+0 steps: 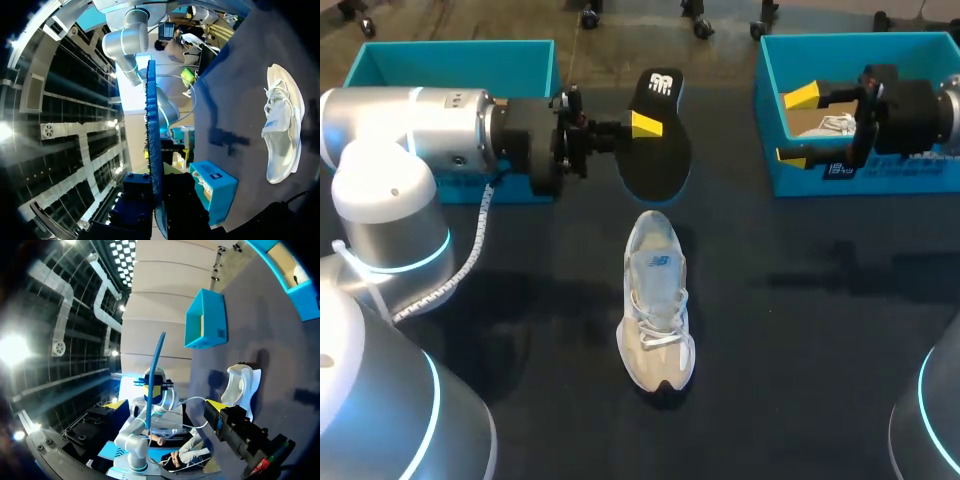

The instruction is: Take the shoe out of the shoebox, open the shoe tongue, remove and reinsert the insole, then place the shoe into the shoebox

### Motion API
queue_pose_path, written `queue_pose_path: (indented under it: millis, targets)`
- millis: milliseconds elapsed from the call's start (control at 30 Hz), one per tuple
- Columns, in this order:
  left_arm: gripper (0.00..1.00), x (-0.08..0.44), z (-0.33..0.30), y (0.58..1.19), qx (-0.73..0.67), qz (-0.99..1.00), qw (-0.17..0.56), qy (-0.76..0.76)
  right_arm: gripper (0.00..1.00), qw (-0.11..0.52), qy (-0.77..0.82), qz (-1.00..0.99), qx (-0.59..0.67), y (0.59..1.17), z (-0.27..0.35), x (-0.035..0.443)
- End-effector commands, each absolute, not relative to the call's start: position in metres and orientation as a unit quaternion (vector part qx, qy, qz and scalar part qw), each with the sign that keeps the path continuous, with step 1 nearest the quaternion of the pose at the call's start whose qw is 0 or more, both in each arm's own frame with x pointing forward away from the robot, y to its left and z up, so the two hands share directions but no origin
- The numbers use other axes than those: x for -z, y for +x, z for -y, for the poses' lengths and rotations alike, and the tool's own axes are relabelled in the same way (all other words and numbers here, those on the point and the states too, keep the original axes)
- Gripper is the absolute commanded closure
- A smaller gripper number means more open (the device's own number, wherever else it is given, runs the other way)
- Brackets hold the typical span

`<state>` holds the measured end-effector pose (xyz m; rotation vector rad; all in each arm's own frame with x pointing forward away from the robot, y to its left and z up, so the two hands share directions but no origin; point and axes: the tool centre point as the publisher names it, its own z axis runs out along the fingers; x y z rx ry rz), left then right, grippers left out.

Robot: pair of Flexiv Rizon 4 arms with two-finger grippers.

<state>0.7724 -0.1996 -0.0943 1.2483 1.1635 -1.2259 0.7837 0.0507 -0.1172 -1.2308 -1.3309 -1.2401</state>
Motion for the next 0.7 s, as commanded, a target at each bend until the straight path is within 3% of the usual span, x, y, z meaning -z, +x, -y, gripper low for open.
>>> queue_pose_path:
  millis: [33, 700]
  targets:
    - [1.0, 0.096, 0.199, 0.771, 0.5, -0.499, 0.487, 0.514, 0.0, 0.455, -0.5, 0.54, 0.502, 0.784, -0.052, 0.117]
    - [1.0, 0.079, 0.187, 0.753, 0.613, -0.721, 0.192, 0.259, 0.0, 0.455, -0.5, 0.54, 0.502, 0.784, -0.052, 0.117]
